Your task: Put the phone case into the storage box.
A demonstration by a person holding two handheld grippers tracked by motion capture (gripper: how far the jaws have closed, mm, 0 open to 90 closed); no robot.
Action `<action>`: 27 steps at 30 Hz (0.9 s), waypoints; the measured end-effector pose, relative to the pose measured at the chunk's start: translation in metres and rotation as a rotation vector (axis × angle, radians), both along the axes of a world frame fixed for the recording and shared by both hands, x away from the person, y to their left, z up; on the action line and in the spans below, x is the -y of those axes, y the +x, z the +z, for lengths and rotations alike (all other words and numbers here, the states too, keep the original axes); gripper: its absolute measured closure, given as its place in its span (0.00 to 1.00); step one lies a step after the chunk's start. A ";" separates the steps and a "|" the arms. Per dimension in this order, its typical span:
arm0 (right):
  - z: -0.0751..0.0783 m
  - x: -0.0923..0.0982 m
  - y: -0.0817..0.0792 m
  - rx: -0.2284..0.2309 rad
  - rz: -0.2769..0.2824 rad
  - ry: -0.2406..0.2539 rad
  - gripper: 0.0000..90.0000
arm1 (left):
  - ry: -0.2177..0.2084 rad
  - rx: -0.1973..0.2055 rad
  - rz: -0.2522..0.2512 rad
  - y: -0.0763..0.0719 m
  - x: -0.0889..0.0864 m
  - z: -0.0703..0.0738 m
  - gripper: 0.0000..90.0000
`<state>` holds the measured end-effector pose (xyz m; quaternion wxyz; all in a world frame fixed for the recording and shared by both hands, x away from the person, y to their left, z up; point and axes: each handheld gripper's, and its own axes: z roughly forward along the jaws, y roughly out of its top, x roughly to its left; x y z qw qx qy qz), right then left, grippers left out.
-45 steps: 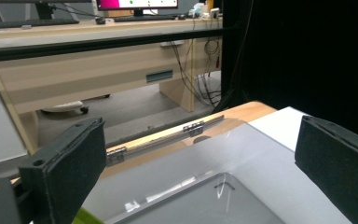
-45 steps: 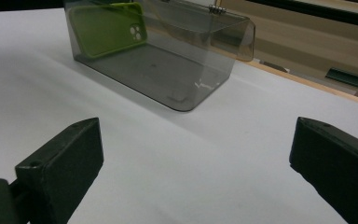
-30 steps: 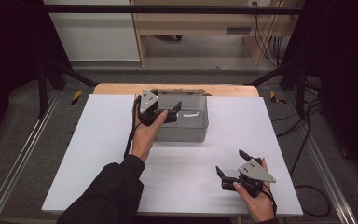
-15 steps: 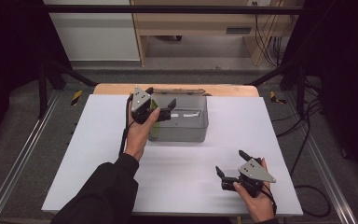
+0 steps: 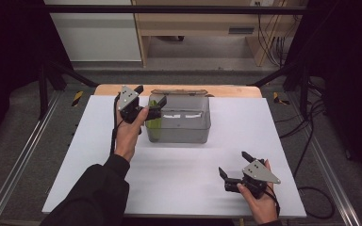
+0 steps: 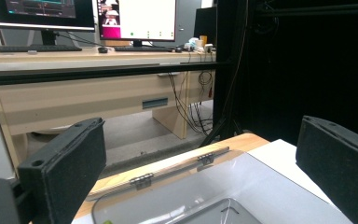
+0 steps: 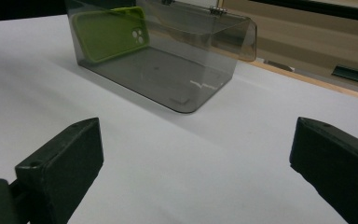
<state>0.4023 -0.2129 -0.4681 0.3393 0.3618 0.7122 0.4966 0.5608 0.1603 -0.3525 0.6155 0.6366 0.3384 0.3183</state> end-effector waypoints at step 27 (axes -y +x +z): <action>-0.001 -0.001 0.000 -0.001 -0.008 -0.012 0.03 | -0.020 0.021 0.022 -0.017 -0.042 0.015 0.01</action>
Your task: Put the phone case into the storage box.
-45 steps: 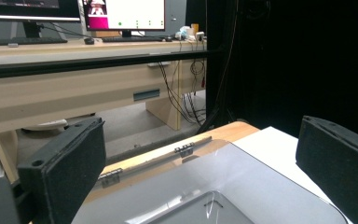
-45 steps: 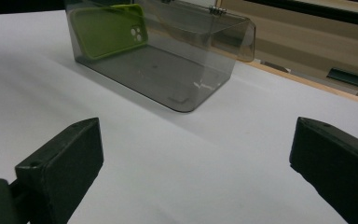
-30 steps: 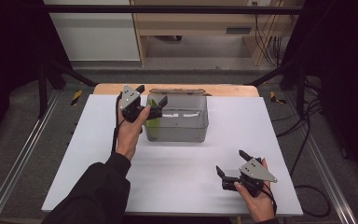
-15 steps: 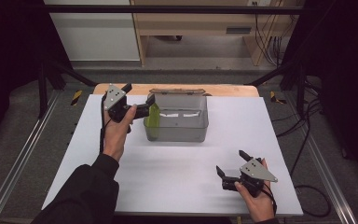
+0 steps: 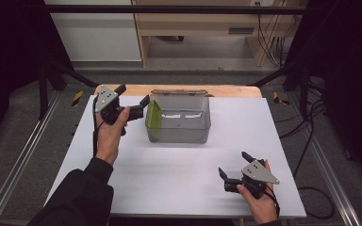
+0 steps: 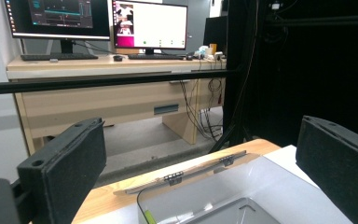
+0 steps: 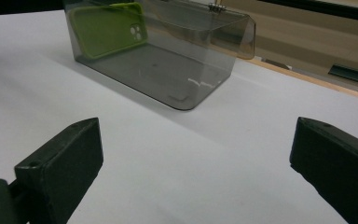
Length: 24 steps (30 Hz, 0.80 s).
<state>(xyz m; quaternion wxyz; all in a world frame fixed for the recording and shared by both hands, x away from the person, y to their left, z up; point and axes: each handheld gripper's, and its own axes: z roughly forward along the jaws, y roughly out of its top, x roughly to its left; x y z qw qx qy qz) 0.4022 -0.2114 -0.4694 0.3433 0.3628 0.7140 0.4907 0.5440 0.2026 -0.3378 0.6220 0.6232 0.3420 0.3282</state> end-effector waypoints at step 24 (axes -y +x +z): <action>0.007 0.011 0.007 0.002 0.005 0.002 0.04 | 0.038 0.024 -0.005 -0.027 -0.030 0.026 0.00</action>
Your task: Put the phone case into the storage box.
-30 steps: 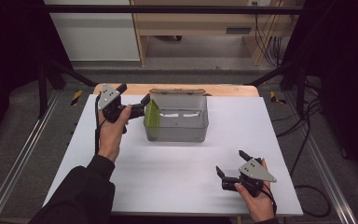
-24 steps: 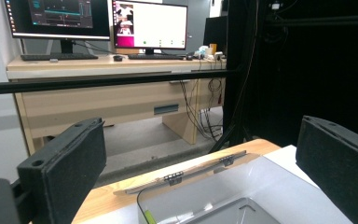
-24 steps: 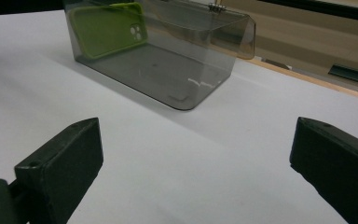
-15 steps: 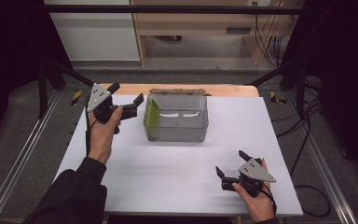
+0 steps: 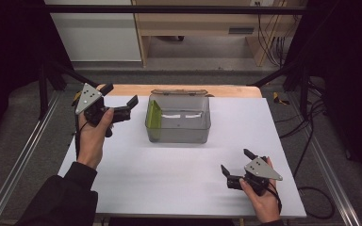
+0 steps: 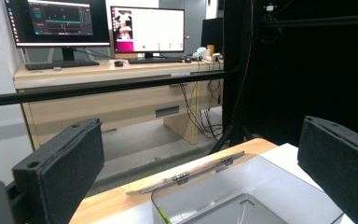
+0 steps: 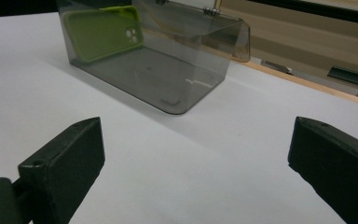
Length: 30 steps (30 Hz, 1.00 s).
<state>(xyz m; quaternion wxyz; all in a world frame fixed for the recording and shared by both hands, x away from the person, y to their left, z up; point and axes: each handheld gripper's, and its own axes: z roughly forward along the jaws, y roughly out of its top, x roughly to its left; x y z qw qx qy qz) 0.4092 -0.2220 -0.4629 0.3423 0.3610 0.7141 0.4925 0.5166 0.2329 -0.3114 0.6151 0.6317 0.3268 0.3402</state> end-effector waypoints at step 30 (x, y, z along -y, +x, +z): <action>-0.005 0.015 -0.001 0.002 0.057 0.031 0.04 | -0.032 0.013 0.047 -0.048 -0.054 -0.031 0.01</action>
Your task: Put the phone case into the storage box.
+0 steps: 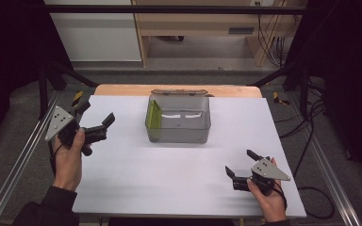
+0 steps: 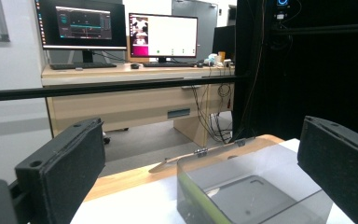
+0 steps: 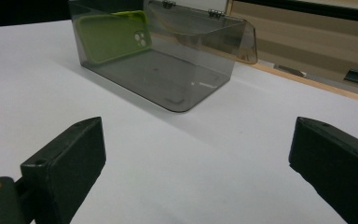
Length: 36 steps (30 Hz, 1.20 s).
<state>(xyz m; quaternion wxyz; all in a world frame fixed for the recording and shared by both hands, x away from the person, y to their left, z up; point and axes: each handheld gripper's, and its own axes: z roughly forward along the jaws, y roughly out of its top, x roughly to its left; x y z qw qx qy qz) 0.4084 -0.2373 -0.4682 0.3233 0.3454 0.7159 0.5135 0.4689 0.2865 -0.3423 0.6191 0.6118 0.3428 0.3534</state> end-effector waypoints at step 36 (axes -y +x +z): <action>0.000 0.001 0.000 -0.004 0.001 0.020 0.04 | -0.002 -0.002 0.046 -0.049 -0.040 -0.066 0.00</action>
